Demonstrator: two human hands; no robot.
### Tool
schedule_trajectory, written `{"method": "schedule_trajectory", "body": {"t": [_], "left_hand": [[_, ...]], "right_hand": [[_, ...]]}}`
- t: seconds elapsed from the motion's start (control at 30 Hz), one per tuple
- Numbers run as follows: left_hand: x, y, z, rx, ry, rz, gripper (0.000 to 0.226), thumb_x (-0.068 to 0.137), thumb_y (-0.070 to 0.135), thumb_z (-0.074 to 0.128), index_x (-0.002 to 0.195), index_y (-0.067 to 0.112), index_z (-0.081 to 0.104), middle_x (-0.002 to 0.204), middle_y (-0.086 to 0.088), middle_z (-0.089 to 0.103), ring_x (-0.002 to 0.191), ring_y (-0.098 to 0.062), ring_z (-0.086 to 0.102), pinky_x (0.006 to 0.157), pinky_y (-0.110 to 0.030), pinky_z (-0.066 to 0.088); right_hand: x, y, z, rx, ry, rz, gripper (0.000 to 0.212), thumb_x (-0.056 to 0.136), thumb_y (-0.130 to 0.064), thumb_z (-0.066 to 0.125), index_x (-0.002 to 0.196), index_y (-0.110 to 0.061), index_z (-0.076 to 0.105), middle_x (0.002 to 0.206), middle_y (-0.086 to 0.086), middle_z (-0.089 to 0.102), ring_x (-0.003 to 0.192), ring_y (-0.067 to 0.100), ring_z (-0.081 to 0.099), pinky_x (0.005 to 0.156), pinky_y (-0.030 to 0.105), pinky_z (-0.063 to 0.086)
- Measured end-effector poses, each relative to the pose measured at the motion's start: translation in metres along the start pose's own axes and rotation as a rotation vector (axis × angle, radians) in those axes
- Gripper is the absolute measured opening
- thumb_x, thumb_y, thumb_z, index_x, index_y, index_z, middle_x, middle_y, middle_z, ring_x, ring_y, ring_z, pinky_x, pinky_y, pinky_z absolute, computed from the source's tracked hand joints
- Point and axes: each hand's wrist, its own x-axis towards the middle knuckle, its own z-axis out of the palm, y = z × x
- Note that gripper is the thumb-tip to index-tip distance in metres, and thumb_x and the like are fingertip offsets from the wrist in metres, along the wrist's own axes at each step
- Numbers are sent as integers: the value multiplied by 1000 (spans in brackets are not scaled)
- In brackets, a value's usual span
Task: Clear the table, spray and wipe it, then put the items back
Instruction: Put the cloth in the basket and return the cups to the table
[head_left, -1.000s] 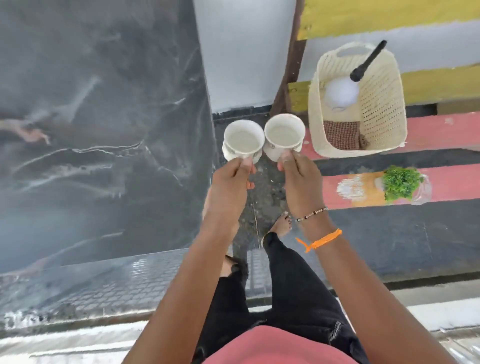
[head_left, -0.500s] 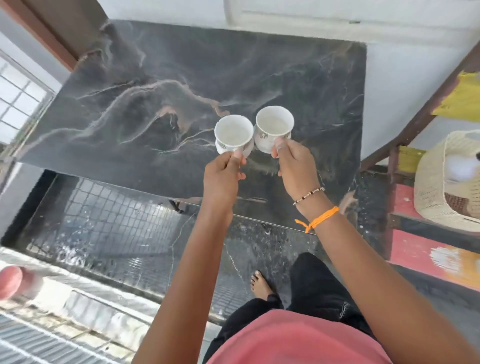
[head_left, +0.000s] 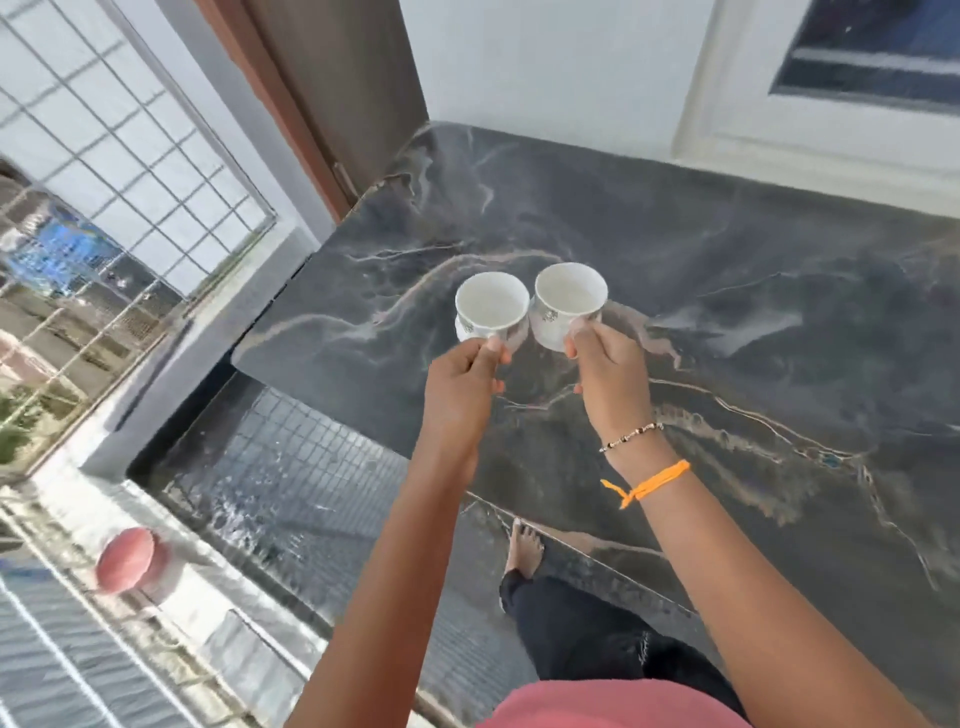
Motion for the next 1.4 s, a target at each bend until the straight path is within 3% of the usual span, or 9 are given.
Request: {"method": "schedule_trajectory", "body": {"t": [0.27,0.37,0.5,0.67,0.83,1.07,1.17,1.27,1.4], "left_hand": [[128,7,-55,90,-33,-21,34,94,21,48,61,19,56,55,10,46,44,5,43,49,-3,35],[165,13,-68,72,-60,-33,35,94,22,49,60,19,55,58,8,47,44,4,41,47,-4,34],[220,13,-83,38,-123,-42,35,94,21,48,60,20,54,60,7,47,46,3,40,46,-5,34],[305,12,-101,71,-207,-4,37,95,21,46,59,21,52,58,10,47,47,4,41,46,-6,33],[390,10,-110,86,-318,-25,35,96,23,45,62,19,53,66,8,50,61,-3,44,64,-20,39],[469,-3,-103,135,-410,-14,34,97,23,43,64,18,52,63,7,48,60,-6,42,64,-25,36],[487,-6,-98,162,-419,-8,35,97,23,41,65,17,52,60,5,47,56,-6,41,58,-24,33],[499,-8,-95,159,-411,-8,35,97,22,40,65,17,52,60,5,46,54,-7,39,54,-23,31],[511,-10,-93,180,-398,-17,35,97,21,40,64,22,53,59,6,46,56,-7,41,52,-21,31]], "right_hand": [[87,-20,89,-25,36,18,39,93,-22,43,67,8,43,60,9,34,62,22,33,60,32,28],[113,-31,112,-75,42,-3,37,96,-19,42,64,-1,43,55,3,32,61,22,32,59,33,25],[148,-40,147,-103,60,10,36,97,-20,40,65,-4,47,59,3,43,64,25,42,63,38,37],[200,-44,202,-134,147,30,36,98,-20,40,62,-21,48,55,-13,45,55,9,44,61,29,32],[254,-47,248,-184,262,69,29,98,-20,40,71,-14,51,53,-13,43,61,21,47,65,33,35],[318,-36,289,-168,390,128,30,98,-21,39,70,-15,50,51,-4,46,69,22,50,70,34,39],[334,-34,295,-140,414,149,28,98,-20,39,74,-12,51,53,-3,46,53,14,46,62,29,36],[345,-33,300,-174,427,172,28,98,-21,38,76,-12,51,54,-3,47,55,15,46,58,25,35],[354,-30,304,-195,483,222,28,97,-22,37,77,-11,54,57,-4,51,54,7,47,49,4,35]]}}
